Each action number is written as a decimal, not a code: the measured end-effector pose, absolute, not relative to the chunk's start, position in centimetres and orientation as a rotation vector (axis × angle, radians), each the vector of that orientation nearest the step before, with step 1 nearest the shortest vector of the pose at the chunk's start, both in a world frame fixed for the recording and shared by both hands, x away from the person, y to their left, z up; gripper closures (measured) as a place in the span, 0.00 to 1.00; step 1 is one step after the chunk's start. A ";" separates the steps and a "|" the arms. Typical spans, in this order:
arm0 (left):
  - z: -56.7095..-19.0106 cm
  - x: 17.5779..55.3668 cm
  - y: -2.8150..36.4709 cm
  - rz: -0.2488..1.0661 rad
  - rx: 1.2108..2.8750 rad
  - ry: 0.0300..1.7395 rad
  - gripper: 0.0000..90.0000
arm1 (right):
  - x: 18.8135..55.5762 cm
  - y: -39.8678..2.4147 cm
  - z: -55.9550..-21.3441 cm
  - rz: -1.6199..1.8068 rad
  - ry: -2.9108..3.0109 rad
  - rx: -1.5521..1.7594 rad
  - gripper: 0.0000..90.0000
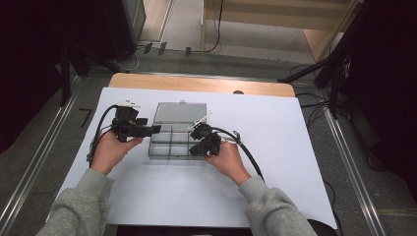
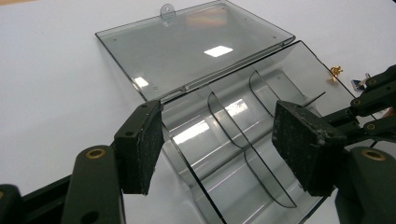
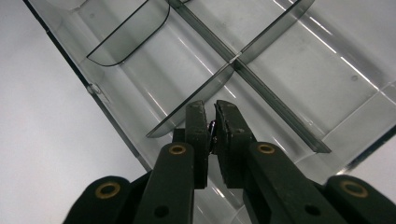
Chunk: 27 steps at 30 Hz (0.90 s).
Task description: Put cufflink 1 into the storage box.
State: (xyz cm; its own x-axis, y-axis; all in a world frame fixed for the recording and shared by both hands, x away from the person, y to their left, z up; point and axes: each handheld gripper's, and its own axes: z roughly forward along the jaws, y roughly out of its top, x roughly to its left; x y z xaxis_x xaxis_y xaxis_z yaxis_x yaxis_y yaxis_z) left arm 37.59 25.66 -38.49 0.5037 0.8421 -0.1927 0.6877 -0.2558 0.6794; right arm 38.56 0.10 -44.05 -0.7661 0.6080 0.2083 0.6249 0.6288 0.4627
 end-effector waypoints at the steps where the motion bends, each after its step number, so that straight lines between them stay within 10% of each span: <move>1: -38.5 37.6 25.7 0.270 2.018 1.251 0.38 | 38.5 0.1 -44.1 -0.814 -2.805 -1.063 0.94; 27: -38.5 37.6 25.7 0.280 2.019 1.248 0.38 | 38.4 -0.4 -42.7 -0.862 -2.793 -1.067 0.90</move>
